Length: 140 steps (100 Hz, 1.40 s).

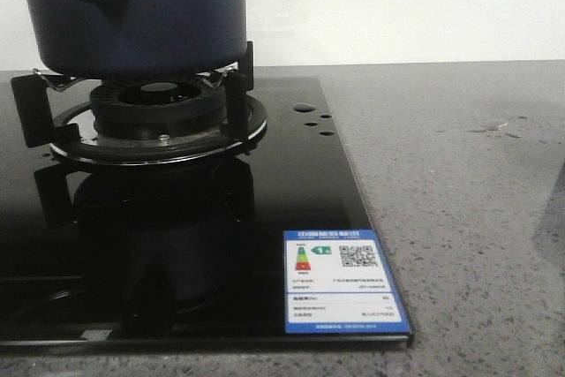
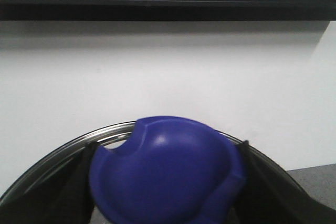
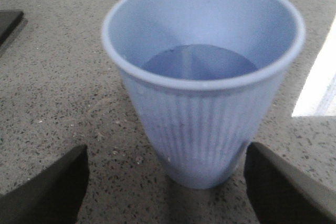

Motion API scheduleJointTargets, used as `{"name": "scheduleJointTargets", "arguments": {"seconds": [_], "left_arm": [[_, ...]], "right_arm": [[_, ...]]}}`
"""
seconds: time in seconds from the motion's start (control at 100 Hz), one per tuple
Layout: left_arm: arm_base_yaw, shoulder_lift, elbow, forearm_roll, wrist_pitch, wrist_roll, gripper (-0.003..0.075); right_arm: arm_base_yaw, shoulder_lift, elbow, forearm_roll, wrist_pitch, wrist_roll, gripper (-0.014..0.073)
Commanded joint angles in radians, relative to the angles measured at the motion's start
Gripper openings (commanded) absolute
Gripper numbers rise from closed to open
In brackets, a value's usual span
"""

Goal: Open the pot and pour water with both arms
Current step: 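Lift the light blue cup of water with the right gripper, then carry the held cup over the open pot with the right gripper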

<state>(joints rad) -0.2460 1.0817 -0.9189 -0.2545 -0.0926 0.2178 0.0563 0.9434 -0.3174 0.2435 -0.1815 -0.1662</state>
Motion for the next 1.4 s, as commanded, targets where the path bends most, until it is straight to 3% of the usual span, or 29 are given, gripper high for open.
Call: {"name": "scheduleJointTargets", "arguments": {"seconds": [0.0,1.04,1.39], "left_arm": [[0.001,-0.029,-0.038,0.003,-0.127,0.002,0.0369],[0.001,-0.029,-0.038,0.003,-0.129,0.002,0.0369],[0.001,-0.029,-0.038,0.003,-0.129,0.002,0.0369]], "right_arm": [[0.003,0.022,-0.031,0.0,-0.112,0.002,0.0552],[-0.005,0.298,-0.031,0.048,-0.504,0.002,0.0551],[-0.005,0.332,-0.031,0.048,-0.546,0.002,0.0544]]}}
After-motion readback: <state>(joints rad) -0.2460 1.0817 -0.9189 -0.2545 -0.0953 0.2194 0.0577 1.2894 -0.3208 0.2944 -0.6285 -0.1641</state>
